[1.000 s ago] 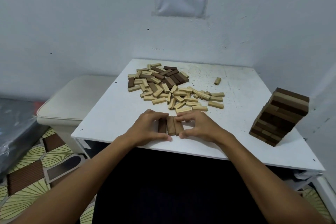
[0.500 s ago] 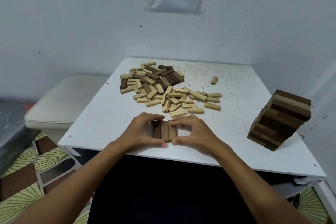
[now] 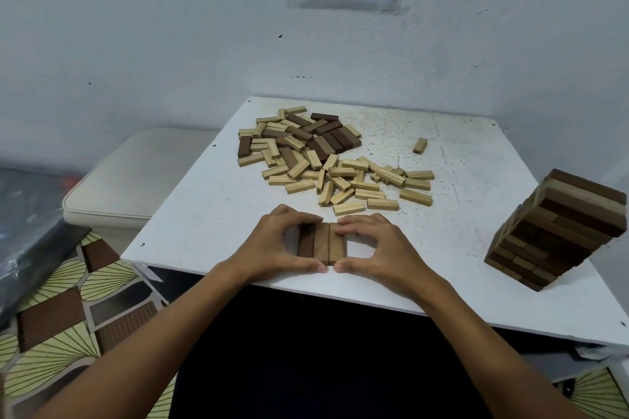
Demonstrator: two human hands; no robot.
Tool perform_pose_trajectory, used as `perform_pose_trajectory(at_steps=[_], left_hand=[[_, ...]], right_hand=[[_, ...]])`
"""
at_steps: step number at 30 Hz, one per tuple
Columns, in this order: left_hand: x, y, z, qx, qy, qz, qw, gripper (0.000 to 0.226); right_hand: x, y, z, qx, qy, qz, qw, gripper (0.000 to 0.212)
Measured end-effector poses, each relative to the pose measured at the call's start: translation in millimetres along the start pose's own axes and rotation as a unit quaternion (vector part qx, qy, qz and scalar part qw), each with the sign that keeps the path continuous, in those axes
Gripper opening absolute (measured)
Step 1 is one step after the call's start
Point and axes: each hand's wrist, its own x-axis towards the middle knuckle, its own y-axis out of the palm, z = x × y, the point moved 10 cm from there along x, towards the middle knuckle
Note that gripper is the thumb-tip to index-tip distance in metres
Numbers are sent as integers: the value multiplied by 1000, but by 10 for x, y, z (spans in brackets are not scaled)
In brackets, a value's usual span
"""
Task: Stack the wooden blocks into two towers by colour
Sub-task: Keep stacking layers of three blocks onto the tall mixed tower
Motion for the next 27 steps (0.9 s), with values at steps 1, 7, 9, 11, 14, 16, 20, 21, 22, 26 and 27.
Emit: perform_pose_trajectory(at_steps=[1, 7, 9, 11, 14, 16, 20, 21, 22, 26, 27], left_hand=[[1, -5, 3, 1, -1, -1, 1000, 75], [7, 14, -29, 8, 5, 7, 1000, 80], [8, 11, -19, 11, 3, 10, 1000, 79], [10, 10, -17, 12, 0, 13, 1000, 79], [-1, 8, -40, 7, 0, 19, 1000, 81], [1, 1, -49, -9, -1, 26, 1000, 82], [6, -16, -43, -31, -8, 52, 998, 87], [10, -16, -50, -31, -6, 57, 998, 87], [9, -14, -58, -31, -4, 60, 998, 88], [20, -3, -77, -31, -4, 57, 998, 85], [22, 1, -79, -28, -7, 56, 998, 85]], right_hand=[[1, -2, 6, 0, -1, 0, 1000, 57], [-36, -45, 44, -9, -9, -5, 1000, 58], [-29, -40, 47, -12, -8, -2, 1000, 58], [-28, -23, 43, -16, -7, 2, 1000, 59], [-31, -17, 55, -17, -11, 5, 1000, 61], [-32, -23, 53, -18, -6, 9, 1000, 64], [-18, -16, 59, 15, 7, 26, 1000, 76], [-14, -13, 58, 18, 13, 32, 999, 79], [-11, -9, 52, 15, 19, 38, 999, 81], [-4, -15, 59, -28, 21, 44, 998, 83], [-7, -13, 63, -35, 20, 44, 998, 83]])
